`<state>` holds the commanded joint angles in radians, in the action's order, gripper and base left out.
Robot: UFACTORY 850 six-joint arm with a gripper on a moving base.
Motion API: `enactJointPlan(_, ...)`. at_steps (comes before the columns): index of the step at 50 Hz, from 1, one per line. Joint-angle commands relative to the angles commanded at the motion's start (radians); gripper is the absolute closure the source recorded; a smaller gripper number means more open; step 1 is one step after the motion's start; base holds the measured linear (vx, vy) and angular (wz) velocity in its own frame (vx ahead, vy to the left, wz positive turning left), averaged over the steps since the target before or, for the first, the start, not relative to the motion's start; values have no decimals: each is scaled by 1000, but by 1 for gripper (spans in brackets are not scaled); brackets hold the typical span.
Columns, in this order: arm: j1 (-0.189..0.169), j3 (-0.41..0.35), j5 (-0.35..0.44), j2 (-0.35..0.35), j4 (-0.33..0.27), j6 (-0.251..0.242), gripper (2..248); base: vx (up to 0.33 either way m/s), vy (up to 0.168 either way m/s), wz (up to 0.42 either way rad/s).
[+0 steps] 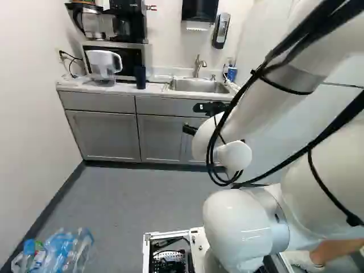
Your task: Rinse the cup and place it in the tray
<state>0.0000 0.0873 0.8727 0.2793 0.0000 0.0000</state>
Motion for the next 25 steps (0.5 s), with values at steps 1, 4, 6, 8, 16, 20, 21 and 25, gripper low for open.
enactJointPlan(1,0,0,0,0,0,0,3,0,0,0)
enactJointPlan(4,0,0,0,0,0,0,3,0,0,0)
enactJointPlan(6,0,0,0,0,0,0,3,0,0,0)
enactJointPlan(8,0,0,0,0,0,0,3,0,0,0)
enactJointPlan(16,0,0,0,0,0,0,3,0,0,0)
enactJointPlan(20,0,0,0,2,0,0,3,0,0,0)
enactJointPlan(21,0,-1,0,4,0,0,3,0,0,0)
enactJointPlan(25,0,-2,0,14,0,0,3,0,0,0)
